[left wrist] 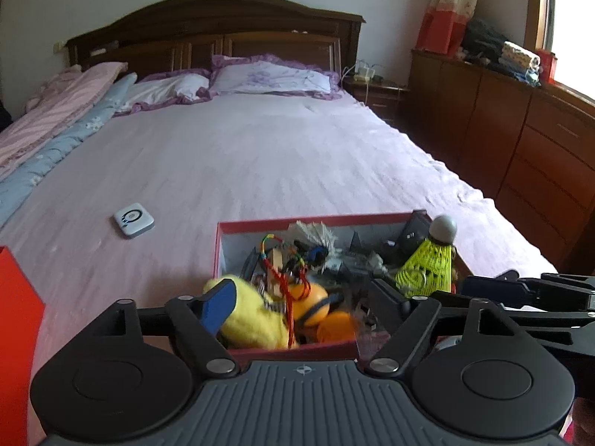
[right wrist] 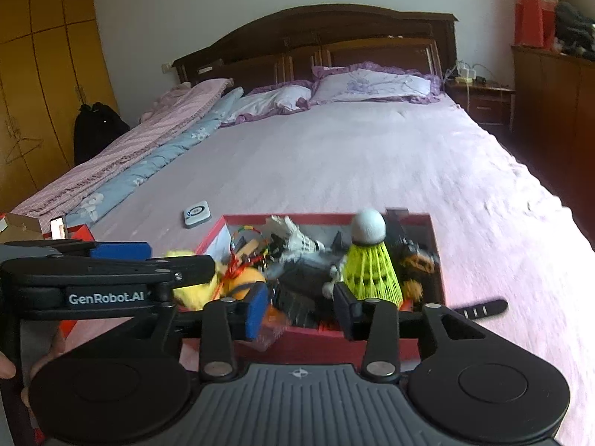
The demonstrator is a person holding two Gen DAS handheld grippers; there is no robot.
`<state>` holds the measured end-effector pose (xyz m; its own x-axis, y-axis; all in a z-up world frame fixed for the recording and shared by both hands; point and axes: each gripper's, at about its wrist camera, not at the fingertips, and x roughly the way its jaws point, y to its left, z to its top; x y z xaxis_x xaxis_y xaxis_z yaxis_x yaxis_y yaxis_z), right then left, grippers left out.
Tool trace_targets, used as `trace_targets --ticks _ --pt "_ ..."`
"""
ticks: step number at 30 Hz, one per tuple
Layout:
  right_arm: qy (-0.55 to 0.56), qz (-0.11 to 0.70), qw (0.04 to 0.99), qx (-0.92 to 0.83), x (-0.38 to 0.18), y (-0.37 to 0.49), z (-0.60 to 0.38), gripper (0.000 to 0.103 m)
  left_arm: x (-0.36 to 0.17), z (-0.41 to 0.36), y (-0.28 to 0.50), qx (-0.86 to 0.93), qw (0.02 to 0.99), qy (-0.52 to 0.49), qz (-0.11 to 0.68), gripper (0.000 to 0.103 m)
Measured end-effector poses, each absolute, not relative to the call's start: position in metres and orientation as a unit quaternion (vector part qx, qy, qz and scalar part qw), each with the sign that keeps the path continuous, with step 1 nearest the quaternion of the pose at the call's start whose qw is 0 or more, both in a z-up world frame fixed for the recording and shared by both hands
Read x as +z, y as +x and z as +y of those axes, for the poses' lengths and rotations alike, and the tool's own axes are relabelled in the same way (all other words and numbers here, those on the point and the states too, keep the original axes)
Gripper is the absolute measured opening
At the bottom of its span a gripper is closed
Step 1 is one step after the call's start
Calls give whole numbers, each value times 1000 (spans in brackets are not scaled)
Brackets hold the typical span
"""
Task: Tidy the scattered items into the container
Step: 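Withdraw both tools from the red box back toward the toy pile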
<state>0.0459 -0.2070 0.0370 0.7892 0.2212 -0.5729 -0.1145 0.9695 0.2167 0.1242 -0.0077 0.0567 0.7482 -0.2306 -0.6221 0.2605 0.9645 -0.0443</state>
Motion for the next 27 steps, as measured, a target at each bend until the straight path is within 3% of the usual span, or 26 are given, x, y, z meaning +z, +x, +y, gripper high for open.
trace_targets --ticks 3,27 --pt "90 318 940 84 31 27 -210 47 53 -7 110 -125 934 19 335 87" --pt "91 357 927 70 5 -50 -210 62 42 -9 55 -115 924 16 365 93"
